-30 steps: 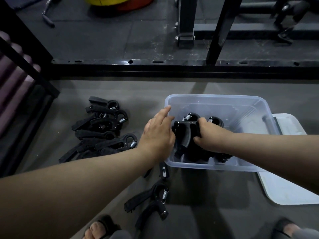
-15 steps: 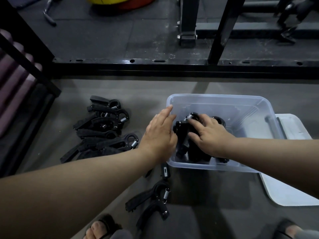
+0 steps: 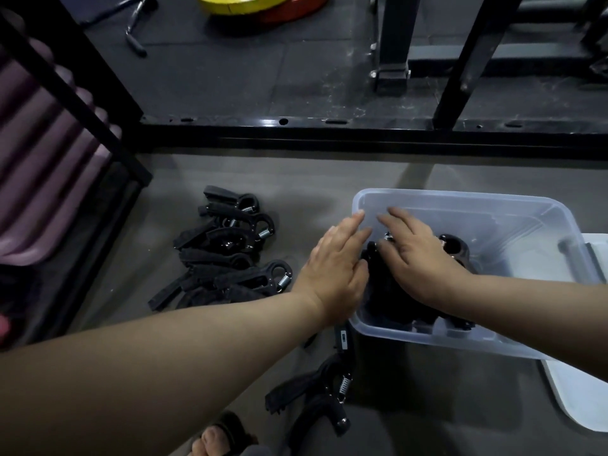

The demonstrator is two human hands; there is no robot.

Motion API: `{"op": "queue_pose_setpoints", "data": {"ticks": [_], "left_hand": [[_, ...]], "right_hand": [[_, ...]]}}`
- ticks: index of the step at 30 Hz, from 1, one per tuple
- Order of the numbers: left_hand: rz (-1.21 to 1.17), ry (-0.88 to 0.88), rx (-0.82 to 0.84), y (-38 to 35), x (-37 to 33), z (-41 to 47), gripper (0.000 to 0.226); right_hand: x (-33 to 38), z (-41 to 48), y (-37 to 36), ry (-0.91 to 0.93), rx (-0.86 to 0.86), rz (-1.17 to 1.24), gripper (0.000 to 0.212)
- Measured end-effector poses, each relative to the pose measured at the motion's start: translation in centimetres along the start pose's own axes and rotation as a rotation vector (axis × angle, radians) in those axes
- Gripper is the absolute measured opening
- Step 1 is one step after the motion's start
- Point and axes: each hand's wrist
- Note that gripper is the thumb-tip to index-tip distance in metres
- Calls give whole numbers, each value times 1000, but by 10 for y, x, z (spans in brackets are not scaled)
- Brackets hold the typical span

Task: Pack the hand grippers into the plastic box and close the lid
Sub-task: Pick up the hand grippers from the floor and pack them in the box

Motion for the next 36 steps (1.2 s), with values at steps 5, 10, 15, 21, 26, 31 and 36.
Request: {"op": "queue_pose_setpoints", "data": {"ticks": [5, 10, 15, 21, 26, 31, 36], "left_hand": [[51, -1, -56, 4, 24, -6, 65], [181, 303, -8, 10, 85, 10, 57], [404, 383, 55, 28, 151, 29, 51], [564, 516, 123, 47, 211, 45, 57], [661, 527, 252, 49, 232, 46, 54], [855, 486, 222, 52, 231, 49, 37], [833, 458, 316, 69, 218, 54, 44]], "right_hand": [[38, 13, -22, 67, 7, 25, 69], [61, 19, -49, 83, -41, -15, 66], [59, 21, -57, 135, -36, -55, 63], [58, 19, -58, 143, -15, -6, 64], [59, 18, -56, 139, 14, 29, 67], [60, 17, -54, 142, 24, 33, 67], [59, 18, -53, 149, 23, 31, 64]]}}
Point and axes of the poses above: each hand's wrist, its own z-axis towards the middle knuckle, its own y-axis out of the back of the hand, x = y × z, and after that the axes turned 10 degrees about z, right-handed
